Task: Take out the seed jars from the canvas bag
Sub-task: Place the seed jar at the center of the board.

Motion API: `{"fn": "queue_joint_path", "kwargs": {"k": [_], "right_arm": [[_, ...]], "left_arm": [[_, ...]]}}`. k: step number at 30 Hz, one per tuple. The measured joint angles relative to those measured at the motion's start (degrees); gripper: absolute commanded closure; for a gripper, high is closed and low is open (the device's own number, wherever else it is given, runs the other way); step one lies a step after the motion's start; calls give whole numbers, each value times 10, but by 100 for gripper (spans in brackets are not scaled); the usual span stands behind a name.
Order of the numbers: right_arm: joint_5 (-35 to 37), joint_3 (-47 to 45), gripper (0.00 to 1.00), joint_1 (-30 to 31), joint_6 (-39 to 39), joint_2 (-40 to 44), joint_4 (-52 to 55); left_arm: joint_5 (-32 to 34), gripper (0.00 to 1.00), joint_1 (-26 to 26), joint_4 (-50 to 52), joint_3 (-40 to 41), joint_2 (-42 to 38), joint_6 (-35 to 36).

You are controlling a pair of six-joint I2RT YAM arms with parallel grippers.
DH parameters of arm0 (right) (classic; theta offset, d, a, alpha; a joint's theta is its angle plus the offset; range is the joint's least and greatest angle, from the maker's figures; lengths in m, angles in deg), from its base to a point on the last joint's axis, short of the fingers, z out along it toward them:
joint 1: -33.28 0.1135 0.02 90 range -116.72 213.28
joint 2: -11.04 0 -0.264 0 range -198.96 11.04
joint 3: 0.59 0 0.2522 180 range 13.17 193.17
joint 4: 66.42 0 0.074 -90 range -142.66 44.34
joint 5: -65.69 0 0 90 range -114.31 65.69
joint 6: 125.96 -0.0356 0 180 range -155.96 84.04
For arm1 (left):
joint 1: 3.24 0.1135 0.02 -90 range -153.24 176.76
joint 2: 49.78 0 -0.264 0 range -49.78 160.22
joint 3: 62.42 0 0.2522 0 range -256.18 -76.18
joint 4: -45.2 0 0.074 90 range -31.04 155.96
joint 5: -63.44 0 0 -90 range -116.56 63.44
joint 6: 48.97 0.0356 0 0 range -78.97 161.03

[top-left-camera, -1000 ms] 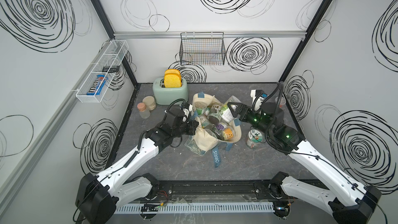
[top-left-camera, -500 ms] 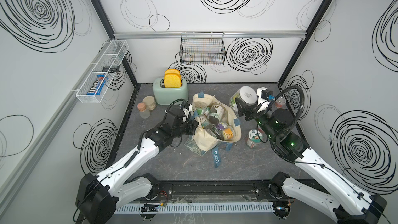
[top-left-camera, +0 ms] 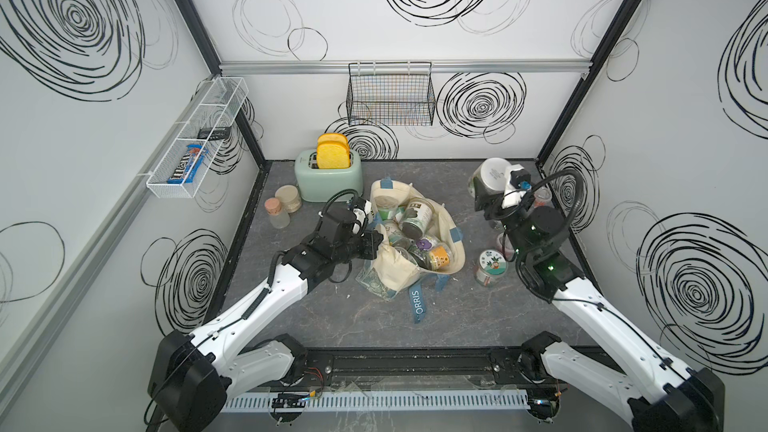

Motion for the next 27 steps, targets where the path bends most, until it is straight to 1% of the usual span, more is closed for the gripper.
{"fn": "queue_joint_path", "kwargs": {"k": [2, 4, 10, 16, 20, 27], "right_arm": [[-7, 21, 25, -50, -37, -53, 0], [-7, 40, 25, -72, -64, -109, -1], [0, 89, 25, -75, -100, -269, -3], [3, 164, 25, -88, -119, -398, -2], [7, 200, 24, -94, -140, -454, -8], [23, 208, 23, -97, -185, -520, -25]], "left_arm": [[-2, 100, 1, -1, 0, 1, 0], [-3, 100, 1, -3, 0, 2, 0], [-6, 100, 3, -4, 0, 3, 0], [-13, 100, 7, -9, 2, 3, 0], [-17, 100, 8, -11, 3, 5, 0], [-22, 100, 10, -15, 3, 12, 0]]}}
